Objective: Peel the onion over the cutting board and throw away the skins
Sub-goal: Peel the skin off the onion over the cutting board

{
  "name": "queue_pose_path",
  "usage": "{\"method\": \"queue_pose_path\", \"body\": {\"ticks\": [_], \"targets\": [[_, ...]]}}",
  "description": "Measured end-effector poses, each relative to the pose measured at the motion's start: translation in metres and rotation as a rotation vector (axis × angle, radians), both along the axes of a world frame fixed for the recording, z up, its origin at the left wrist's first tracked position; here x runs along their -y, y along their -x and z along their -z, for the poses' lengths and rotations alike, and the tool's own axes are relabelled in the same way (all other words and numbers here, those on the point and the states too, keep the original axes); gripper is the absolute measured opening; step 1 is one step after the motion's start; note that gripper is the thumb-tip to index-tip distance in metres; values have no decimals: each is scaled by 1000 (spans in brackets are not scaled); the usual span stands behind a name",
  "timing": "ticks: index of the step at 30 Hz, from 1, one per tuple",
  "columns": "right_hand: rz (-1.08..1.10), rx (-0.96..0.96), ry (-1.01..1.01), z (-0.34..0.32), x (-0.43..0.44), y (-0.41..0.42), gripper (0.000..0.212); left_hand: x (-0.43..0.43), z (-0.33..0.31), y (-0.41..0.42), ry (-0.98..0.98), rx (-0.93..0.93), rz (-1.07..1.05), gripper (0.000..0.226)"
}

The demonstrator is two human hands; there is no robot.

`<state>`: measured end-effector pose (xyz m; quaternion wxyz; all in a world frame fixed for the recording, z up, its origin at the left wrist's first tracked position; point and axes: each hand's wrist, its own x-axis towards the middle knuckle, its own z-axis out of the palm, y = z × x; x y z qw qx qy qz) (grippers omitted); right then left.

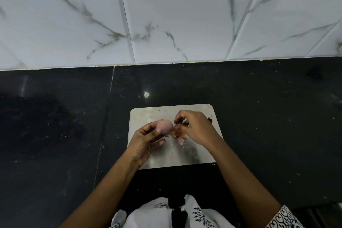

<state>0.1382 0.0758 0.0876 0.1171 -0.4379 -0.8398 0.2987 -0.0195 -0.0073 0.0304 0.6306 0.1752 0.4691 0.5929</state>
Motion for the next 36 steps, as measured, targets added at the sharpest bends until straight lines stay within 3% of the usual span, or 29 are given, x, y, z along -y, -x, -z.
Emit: {"method": "queue_pose_path", "body": {"ticks": [3,6,10,30,36], "targets": [[-51,37,11,2,2,-2,22,0,-1,-3,4,-66,-3,33],[23,-114,-8,-2,6,-2,11,1,-3,-5,-16,-109,-14,31],[-25,-223,22,-7,11,2,23,0,-3,-8,-44,-188,-41,31],[-141,-49,-142,-22,7,6,23,5,-14,-5,-144,-447,-2,46],[-60,-134,-112,-14,6,4,12,4,-15,-6,-145,-518,-3,48]]}}
